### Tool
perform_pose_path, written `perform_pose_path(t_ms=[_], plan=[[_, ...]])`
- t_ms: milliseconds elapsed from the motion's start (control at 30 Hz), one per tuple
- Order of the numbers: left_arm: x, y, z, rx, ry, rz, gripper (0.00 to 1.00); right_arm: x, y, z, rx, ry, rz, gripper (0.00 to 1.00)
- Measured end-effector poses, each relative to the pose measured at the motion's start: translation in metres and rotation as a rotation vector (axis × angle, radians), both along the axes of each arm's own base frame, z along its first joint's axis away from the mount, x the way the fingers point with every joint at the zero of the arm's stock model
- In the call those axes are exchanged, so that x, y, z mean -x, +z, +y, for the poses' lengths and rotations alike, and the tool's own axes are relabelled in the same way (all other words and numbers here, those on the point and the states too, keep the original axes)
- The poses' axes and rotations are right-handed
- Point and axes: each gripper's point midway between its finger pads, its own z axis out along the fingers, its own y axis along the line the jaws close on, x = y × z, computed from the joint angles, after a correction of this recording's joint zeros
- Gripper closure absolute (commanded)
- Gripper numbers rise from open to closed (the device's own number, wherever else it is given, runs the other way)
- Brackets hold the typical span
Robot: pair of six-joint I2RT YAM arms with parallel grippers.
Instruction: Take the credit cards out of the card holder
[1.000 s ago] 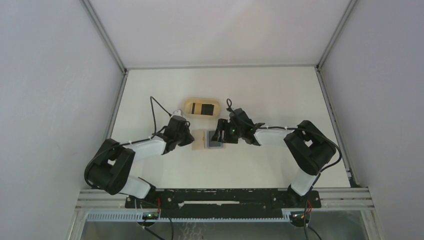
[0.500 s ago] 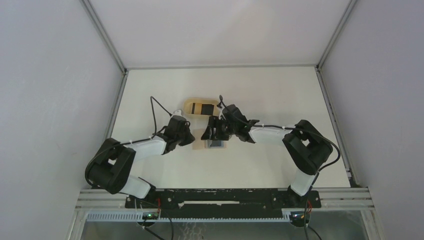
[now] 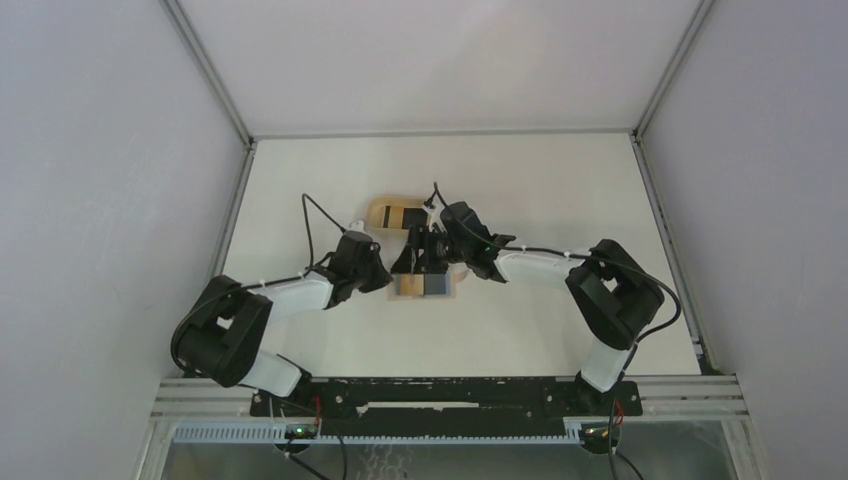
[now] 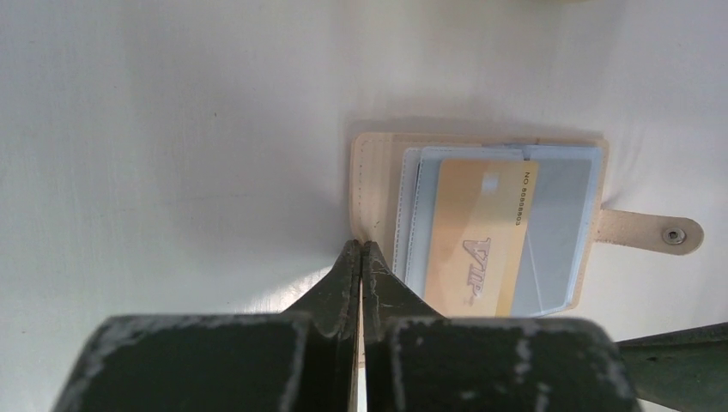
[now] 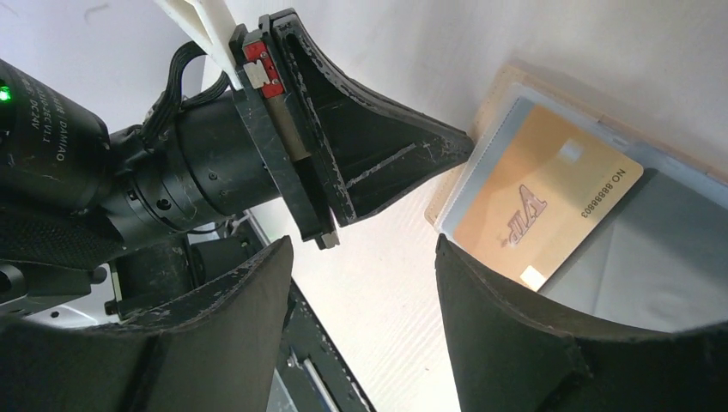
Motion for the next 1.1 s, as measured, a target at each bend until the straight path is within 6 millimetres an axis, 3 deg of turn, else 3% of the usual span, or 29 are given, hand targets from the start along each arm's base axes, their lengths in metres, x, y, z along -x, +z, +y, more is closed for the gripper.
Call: perform_pose_path(t_ms=[267,433,567,700,1100], plan=[[0.002,0.000,-0.003,0.033,-0.012,0.010,1.00,-0.011,-0.003,-0.008,0.015,-0.036,-0.004,0.29],[0.002,-0.001,-0.005,0.044,-0.015,0.013,1.00,-0.037,-0.005,-0.040,0.025,-0.127,-0.008,0.30],[0.001,-0.001,-0.008,0.056,-0.021,0.011,1.00,-0.049,-0.022,-0.068,0.072,-0.197,0.014,0.30],[0.001,-0.001,-0.009,0.062,-0.024,0.010,1.00,-0.039,-0.041,-0.079,0.124,-0.205,0.055,0.30],[-0.001,-0.001,-0.012,0.076,-0.024,0.009,1.00,-0.020,-0.062,-0.075,0.214,-0.196,0.070,0.30]])
